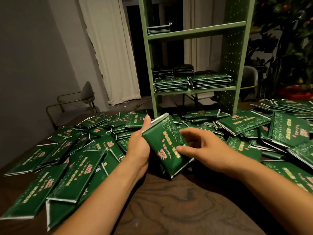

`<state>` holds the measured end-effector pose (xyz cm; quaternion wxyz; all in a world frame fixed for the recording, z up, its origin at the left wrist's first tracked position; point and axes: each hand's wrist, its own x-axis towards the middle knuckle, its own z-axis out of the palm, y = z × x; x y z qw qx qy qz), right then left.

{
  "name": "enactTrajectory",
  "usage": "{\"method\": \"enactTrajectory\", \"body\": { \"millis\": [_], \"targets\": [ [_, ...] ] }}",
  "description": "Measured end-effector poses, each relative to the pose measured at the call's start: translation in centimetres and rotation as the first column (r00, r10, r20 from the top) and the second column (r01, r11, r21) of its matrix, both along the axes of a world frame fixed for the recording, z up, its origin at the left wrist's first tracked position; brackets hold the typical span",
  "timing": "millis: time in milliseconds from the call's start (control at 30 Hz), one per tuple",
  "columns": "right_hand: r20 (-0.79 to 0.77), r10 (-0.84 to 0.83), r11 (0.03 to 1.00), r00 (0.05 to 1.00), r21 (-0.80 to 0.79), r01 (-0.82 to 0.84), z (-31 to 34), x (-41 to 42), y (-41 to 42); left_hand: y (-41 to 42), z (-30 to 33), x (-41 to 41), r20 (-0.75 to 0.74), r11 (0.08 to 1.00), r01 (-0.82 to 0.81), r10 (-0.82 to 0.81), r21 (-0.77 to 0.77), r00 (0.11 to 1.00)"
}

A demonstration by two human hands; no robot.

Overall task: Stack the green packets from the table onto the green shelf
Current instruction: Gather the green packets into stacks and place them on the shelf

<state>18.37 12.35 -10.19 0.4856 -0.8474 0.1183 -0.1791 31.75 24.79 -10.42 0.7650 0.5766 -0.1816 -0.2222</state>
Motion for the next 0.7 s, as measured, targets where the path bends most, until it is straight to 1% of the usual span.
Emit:
{"method": "enactTrajectory", "body": {
  "millis": [67, 100, 133, 167, 200, 233, 300, 333, 400, 433, 467, 500, 567, 633, 700],
  "targets": [
    [0.018, 0.035, 0.991, 0.999, 0.127, -0.037, 0.1, 0.1, 0.5, 0.2, 0.1, 0.0, -0.054, 0.996, 0.072, -0.076, -0.059, 0.996],
    [0.059, 0.012, 0.976, 0.998, 0.215, -0.025, -0.1, 0.4, 0.4, 0.4, 0.4, -0.3, -0.054, 0.986, 0.139, -0.144, -0.092, 0.988],
    [0.094, -0.034, 0.95, 0.995, 0.313, 0.003, -0.2, 0.6, 0.3, 0.6, 0.4, -0.5, -0.003, 0.976, 0.201, -0.202, -0.08, 0.979],
    [0.118, -0.079, 0.919, 0.99, 0.394, 0.026, -0.3, 0.7, 0.1, 0.6, 0.2, -0.7, 0.087, 0.971, 0.239, -0.237, -0.015, 0.968],
    [0.122, -0.1, 0.894, 0.988, 0.448, 0.035, -0.2, 0.8, 0.1, 0.6, 0.0, -1.0, 0.195, 0.966, 0.248, -0.257, 0.069, 0.947],
    [0.117, -0.092, 0.885, 0.989, 0.464, 0.028, -0.3, 0.8, 0.1, 0.4, -0.3, -0.9, 0.299, 0.964, 0.217, -0.254, 0.152, 0.92],
    [0.101, -0.099, 0.925, 0.99, 0.377, 0.053, -0.4, 0.8, 0.2, 0.3, -0.8, -0.9, 0.452, 0.962, 0.113, -0.217, 0.247, 0.865],
    [0.116, -0.135, 0.94, 0.984, 0.329, 0.091, -0.3, 0.8, 0.1, 0.4, -0.9, -0.8, 0.507, 0.957, 0.084, -0.221, 0.278, 0.833],
    [0.208, -0.215, 0.935, 0.954, 0.325, 0.14, 0.2, 0.6, -0.3, 0.6, -1.2, -0.3, 0.572, 0.929, 0.103, -0.303, 0.354, 0.762],
    [0.244, -0.232, 0.936, 0.942, 0.32, 0.147, 0.4, 0.3, -0.6, 0.8, -1.1, -0.3, 0.594, 0.912, 0.118, -0.349, 0.393, 0.725],
    [0.249, -0.229, 0.944, 0.941, 0.293, 0.152, 0.8, 0.0, -0.8, 1.0, -1.0, -0.2, 0.6, 0.901, 0.125, -0.376, 0.416, 0.706],
    [0.237, -0.206, 0.955, 0.949, 0.259, 0.142, 0.9, -0.2, -1.2, 1.1, -1.1, 0.0, 0.6, 0.897, 0.127, -0.382, 0.423, 0.703],
    [0.216, -0.153, 0.962, 0.964, 0.256, 0.095, 1.0, -0.4, -1.6, 1.1, -0.9, 0.0, 0.612, 0.925, 0.111, -0.327, 0.363, 0.721],
    [0.207, -0.141, 0.943, 0.968, 0.325, 0.068, 1.0, -0.5, -1.9, 1.1, -0.5, -0.1, 0.594, 0.971, 0.06, -0.191, 0.233, 0.782],
    [0.162, -0.108, 0.942, 0.981, 0.332, 0.049, 1.0, -0.7, -1.9, 1.1, -0.3, 0.0, 0.528, 0.99, 0.041, -0.106, 0.134, 0.843]
  ]
}}
